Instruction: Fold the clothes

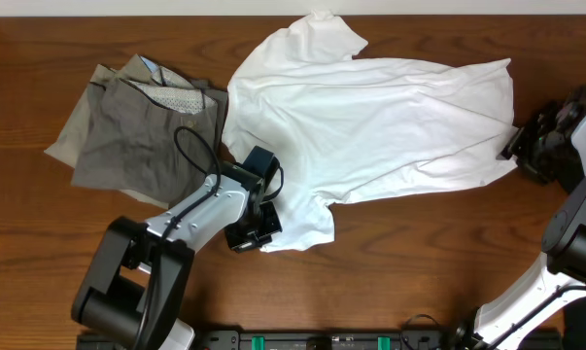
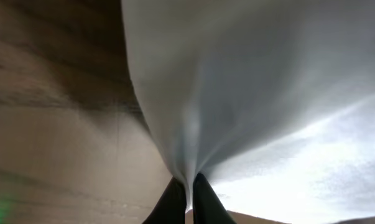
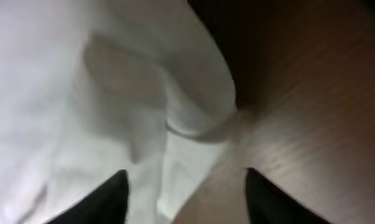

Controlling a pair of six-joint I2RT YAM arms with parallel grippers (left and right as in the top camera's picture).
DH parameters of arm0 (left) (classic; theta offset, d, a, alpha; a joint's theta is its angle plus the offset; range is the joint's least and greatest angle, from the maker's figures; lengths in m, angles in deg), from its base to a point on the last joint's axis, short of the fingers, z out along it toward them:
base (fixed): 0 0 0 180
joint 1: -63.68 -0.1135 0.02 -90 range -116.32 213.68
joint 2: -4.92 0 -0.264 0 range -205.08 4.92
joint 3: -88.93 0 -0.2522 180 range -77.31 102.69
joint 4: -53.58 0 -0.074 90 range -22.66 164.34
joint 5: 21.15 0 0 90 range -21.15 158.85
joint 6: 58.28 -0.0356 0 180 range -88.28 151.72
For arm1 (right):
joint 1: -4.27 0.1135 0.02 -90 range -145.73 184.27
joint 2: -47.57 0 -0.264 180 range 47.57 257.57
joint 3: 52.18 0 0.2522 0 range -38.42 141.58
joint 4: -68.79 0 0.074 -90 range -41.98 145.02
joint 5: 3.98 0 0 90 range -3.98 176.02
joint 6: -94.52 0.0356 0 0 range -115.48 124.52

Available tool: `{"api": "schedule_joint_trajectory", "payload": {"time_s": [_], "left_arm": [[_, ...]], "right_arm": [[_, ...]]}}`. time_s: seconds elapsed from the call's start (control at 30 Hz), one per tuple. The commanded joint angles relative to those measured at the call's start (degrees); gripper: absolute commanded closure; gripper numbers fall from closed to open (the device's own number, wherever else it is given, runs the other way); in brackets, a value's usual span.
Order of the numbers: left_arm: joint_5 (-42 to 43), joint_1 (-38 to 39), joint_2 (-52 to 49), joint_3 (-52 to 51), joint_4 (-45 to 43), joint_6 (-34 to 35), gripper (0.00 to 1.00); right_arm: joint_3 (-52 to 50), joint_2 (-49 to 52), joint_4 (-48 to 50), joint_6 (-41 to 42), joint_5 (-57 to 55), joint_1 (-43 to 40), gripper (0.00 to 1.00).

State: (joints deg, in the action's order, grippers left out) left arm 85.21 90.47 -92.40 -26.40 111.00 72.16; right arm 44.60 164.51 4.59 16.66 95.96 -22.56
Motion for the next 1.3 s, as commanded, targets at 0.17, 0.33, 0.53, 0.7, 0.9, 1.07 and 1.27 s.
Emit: {"api": "schedule_joint_trajectory", "payload": {"time_s": [0.17,0.33,0.53,0.7,0.9,1.07,1.27], "left_arm": [[-0.57,-0.11,1.53,-0.44,0.31,-1.86,0.94],[-0.61,-0.11,1.53,-0.44,0.17,-1.86,0.94],[-0.72,-0.11,1.53,-0.44,0.17,-1.86,0.94],[-0.72,-0.11,1.53,-0.44,0.35,-2.12,0.94],[-0.76,-0.85,1.55,-0.42,2.21,-3.37,0.94],[-0.76,-3.69,1.66,-0.33,6.19,-6.49,0.94],[-0.74,-7.1,1.75,-0.33,9.66,-10.43,0.94]], "right_arm": [[-0.33,-1.53,1.79,-0.39,7.08,-0.09,0.61],[-1.55,-1.53,3.87,1.44,6.03,-0.09,0.66],[-6.23,-1.53,9.6,4.81,7.15,-0.11,0.8],[-6.16,-2.1,9.7,4.48,8.5,-0.26,0.99],[-6.14,-7.3,5.97,1.57,8.41,-2.75,0.99],[-6.14,-12.98,0.33,1.44,4.72,-6.05,0.99],[-6.16,-14.95,-6.93,0.94,-2.82,-7.87,0.99]]}}
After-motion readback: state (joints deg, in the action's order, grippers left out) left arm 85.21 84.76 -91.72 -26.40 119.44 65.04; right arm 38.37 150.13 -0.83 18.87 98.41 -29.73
